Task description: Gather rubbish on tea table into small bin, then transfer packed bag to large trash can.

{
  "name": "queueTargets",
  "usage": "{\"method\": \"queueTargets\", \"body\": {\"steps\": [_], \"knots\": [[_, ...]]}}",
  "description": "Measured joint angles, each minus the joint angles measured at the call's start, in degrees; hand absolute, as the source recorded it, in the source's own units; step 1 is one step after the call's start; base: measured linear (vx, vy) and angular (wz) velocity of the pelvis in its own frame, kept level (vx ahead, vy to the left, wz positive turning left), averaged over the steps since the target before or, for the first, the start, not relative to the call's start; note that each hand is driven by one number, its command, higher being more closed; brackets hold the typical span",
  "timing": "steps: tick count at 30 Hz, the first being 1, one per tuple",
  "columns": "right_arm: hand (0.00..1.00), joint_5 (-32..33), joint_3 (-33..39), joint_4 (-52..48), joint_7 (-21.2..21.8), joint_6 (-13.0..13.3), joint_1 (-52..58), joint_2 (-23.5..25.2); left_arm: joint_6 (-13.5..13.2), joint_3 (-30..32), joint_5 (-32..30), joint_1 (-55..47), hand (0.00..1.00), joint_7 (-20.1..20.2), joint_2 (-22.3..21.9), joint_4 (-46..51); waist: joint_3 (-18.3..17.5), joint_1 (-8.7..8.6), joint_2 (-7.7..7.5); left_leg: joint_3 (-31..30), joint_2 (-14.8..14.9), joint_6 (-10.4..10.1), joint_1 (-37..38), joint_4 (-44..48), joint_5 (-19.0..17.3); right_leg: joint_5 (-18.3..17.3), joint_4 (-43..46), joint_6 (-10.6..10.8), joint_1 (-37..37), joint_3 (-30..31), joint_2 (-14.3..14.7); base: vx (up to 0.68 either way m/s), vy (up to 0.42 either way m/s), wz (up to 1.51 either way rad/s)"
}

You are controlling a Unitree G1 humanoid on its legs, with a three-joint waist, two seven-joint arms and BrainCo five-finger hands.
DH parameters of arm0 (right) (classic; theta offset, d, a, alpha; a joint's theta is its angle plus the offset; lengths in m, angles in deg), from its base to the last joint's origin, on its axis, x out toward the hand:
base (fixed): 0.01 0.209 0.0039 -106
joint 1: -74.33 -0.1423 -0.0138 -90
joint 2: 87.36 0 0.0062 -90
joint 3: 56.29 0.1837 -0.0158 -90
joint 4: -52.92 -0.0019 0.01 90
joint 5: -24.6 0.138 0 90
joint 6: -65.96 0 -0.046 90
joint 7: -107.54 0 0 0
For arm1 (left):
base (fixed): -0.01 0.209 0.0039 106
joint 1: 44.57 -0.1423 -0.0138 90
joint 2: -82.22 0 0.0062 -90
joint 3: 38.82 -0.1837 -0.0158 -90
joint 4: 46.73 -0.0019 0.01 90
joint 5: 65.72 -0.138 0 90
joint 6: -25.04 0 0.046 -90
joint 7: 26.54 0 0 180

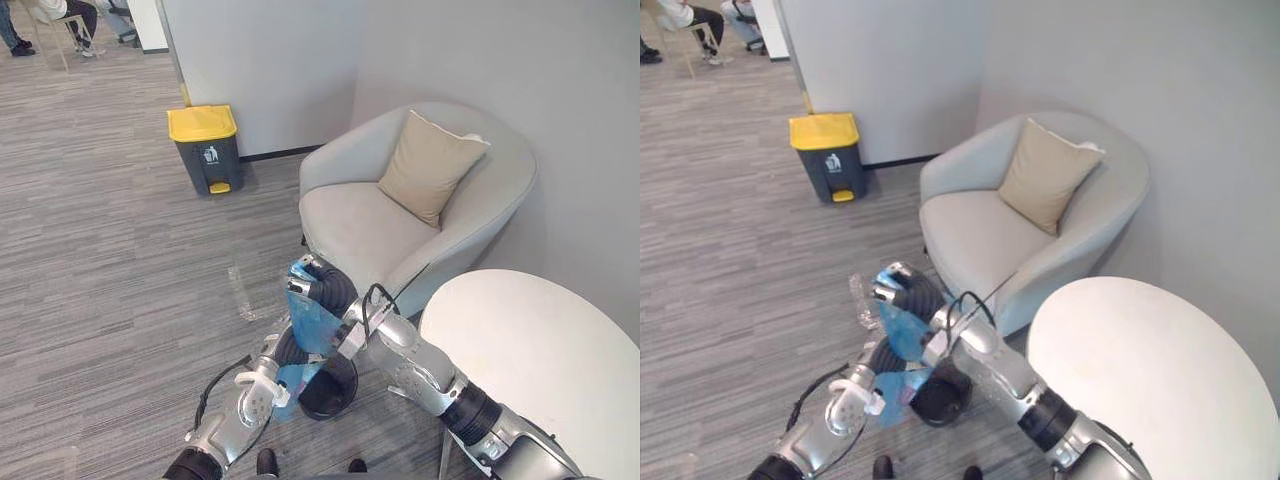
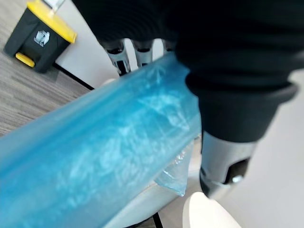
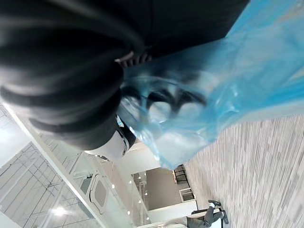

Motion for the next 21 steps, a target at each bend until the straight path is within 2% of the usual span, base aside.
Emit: {"method": "queueTargets", "body": {"steps": [7, 15, 16, 17, 20, 21], "knots": [[1.00, 0.59, -1.74, 0.01, 0.00, -0.04, 0.01, 0.11, 0.02, 0.85, -0.20, -1.99, 1.00, -1.22, -0.23, 0.15, 0.20, 0.30, 0.28, -0.09, 0.47, -0.19, -0.01, 0.00, 0.02, -0.33, -0.01, 0.20, -0.01, -0.01, 0.20, 0.00, 0.000, 0.00], [1.00, 1.61, -1.71, 0.00, 0.22, -0.02, 1.16, 1.35, 0.12, 2.43, 5.02, -3.69, 1.00, -1.20, -1.56, 2.45, 0.53, 0.29, 0.76, -0.39, 0.54, -0.34, -0.06, 0.00, -0.08, -0.58, -0.04, 0.17, 0.01, -0.17, 0.32, 0.00, -0.001, 0.00], [1.00, 1.62, -1.61, -0.03, 0.58, 0.18, 2.01, 2.11, 0.71, 2.40, 5.85, -4.11, 1.00, -0.82, -1.58, 2.50, 0.53, 0.27, 0.76, -0.45, 0.55, -0.38, -0.06, 0.00, -0.11, -0.65, -0.03, 0.12, 0.01, -0.21, 0.36, 0.00, 0.000, 0.00], [1.00, 1.58, -1.67, -0.59, 1.74, 0.29, 2.43, 3.47, 2.58, 1.75, 6.46, -4.60, 1.00, 0.35, -2.10, 2.02, 0.56, -0.31, 0.79, -0.46, 0.60, -0.44, -0.07, 0.00, -0.17, -0.71, -0.07, 0.09, -0.06, -0.19, 0.40, 0.00, 0.000, 0.00], [1.00, 1.06, -1.75, -1.74, 2.08, 0.41, 3.96, 4.11, 4.38, -1.75, 7.03, -2.61, 1.00, 0.27, -3.89, -0.32, 0.62, -0.38, 0.76, -0.63, 0.60, -0.60, -0.15, -0.01, -0.29, -0.88, -0.11, 0.14, -0.33, -0.25, 0.35, 0.00, -0.002, 0.03], [0.00, 0.08, -1.73, -1.68, 2.07, 0.40, 5.27, 4.26, 5.58, -2.86, 6.38, 0.43, 1.00, 0.23, -5.74, -3.99, 0.64, -0.37, 0.79, -0.68, 0.54, -0.59, -0.15, -0.01, -0.29, -0.91, -0.10, 0.18, -0.31, -0.34, 0.28, 0.00, 0.000, 0.00]]}}
